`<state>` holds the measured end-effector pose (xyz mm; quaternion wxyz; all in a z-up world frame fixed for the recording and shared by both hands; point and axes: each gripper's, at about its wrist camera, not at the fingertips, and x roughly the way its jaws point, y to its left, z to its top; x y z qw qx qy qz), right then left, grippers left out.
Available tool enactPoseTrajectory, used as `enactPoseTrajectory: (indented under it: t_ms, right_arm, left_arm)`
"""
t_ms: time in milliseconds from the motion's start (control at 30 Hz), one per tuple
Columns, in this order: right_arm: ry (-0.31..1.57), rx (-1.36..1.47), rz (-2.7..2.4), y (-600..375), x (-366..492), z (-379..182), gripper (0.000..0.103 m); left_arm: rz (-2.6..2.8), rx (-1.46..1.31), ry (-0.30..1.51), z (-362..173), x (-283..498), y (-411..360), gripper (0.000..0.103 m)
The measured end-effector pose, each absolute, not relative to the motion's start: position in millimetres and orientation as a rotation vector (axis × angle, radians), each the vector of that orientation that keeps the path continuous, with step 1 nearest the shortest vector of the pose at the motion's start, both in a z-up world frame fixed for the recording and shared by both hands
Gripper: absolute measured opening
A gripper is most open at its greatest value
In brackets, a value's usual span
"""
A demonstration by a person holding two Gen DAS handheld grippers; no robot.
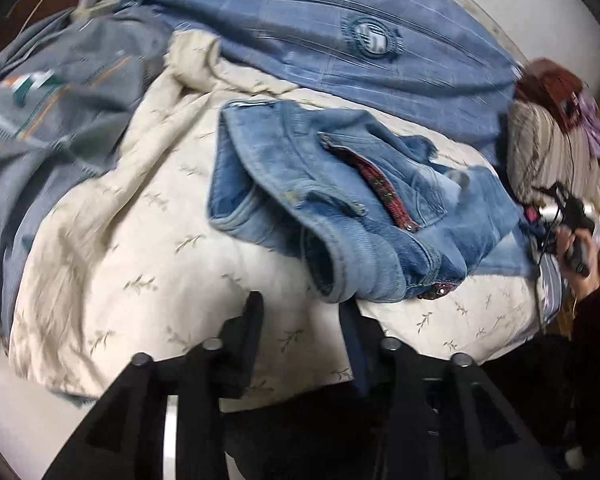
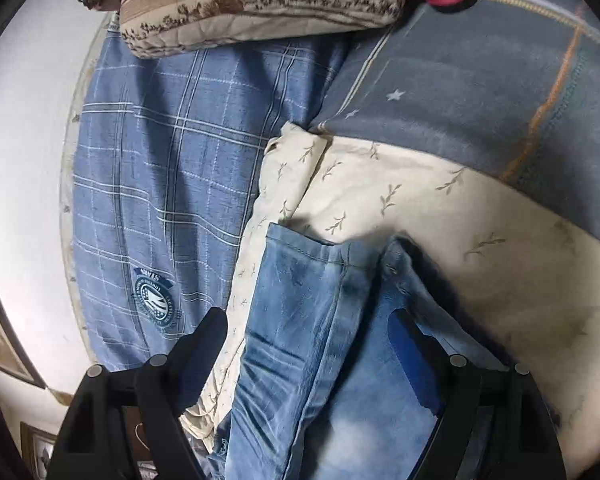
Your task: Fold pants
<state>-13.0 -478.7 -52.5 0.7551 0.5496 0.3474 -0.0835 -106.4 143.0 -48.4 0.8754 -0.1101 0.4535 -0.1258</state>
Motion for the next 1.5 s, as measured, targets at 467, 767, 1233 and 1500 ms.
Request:
enactPoseTrajectory:
  t_ms: [467, 767, 1233, 1500]
  right_arm:
    - [0.821, 1.029, -0.167, -481, 8, -81, 0.014]
    - [0.792, 0.946, -0.141, -472, 5, -71, 0.013]
    - [0.572, 0.915, -0.074, -472, -20, -28, 0.012]
    - [0.657, 0.879, -0.101, -462, -50, -33, 0.012]
  left_arm:
    - [-0.118, -0.562, 0.994, -61, -112, 171, 0.082]
    - [-0.243, -0.616, 1.01, -99, -76, 152, 0.042]
    - [-0.288, -0.303, 0.835, 4, 2, 124, 0.009]
    - [-0.232, -0.152, 0.694, 24, 4, 130, 0.009]
